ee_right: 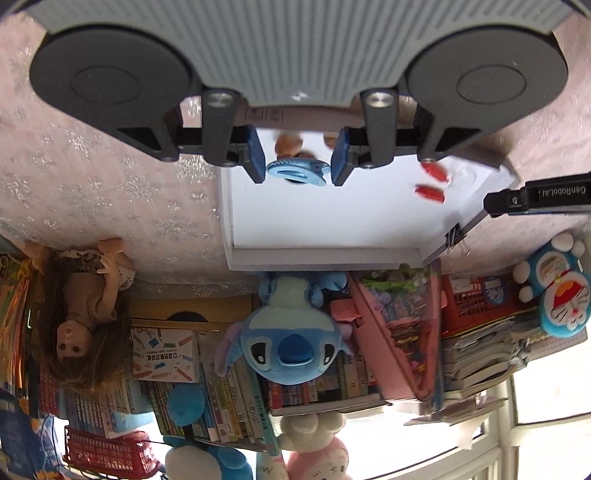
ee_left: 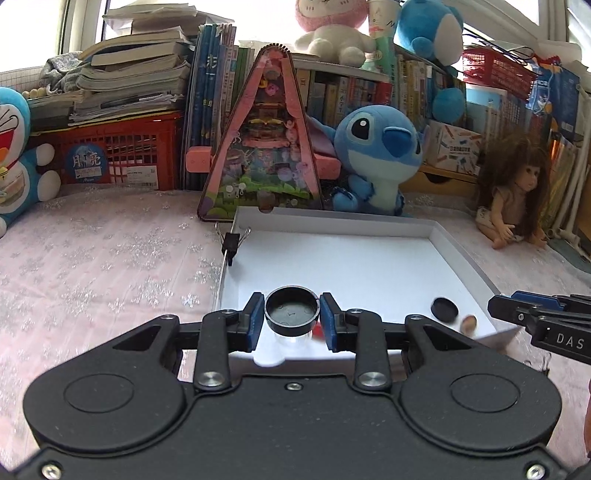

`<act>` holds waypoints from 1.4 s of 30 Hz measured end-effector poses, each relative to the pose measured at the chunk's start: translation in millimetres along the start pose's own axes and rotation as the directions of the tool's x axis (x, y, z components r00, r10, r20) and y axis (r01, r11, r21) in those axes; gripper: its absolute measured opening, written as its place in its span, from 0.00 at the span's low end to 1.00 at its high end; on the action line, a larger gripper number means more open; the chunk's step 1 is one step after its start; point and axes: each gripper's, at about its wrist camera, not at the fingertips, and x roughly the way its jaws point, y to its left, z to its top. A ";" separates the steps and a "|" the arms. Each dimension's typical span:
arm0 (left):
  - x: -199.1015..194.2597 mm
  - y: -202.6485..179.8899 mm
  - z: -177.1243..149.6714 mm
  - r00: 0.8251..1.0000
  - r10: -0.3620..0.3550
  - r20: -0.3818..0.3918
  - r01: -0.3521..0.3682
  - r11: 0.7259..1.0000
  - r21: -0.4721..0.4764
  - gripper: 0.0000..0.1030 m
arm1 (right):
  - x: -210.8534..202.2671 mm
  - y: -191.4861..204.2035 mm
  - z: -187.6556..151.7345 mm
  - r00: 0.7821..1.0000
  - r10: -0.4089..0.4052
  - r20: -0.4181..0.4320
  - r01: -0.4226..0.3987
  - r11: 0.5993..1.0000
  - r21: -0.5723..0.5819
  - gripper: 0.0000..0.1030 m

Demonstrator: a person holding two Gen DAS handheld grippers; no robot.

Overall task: Organize rigid objects
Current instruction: 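Carry the black lid and blue clip over the white tray with both tools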

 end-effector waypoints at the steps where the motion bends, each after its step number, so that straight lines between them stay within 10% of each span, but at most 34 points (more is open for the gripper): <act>1: 6.3 1.2 4.5 1.000 0.002 -0.006 -0.003 1.000 -0.007 0.29 | 5.2 -2.5 4.6 1.000 0.002 -0.006 -0.002 1.000 0.013 0.43; 18: 96.1 1.6 46.6 0.987 0.056 -0.150 -0.058 0.998 -0.010 0.29 | 77.6 -31.3 42.7 0.984 0.011 -0.181 0.016 0.989 0.148 0.43; 42: 118.8 -0.9 33.1 0.980 0.078 -0.181 -0.078 0.997 0.005 0.30 | 101.6 -21.6 32.0 0.975 -0.018 -0.222 0.043 0.994 0.105 0.43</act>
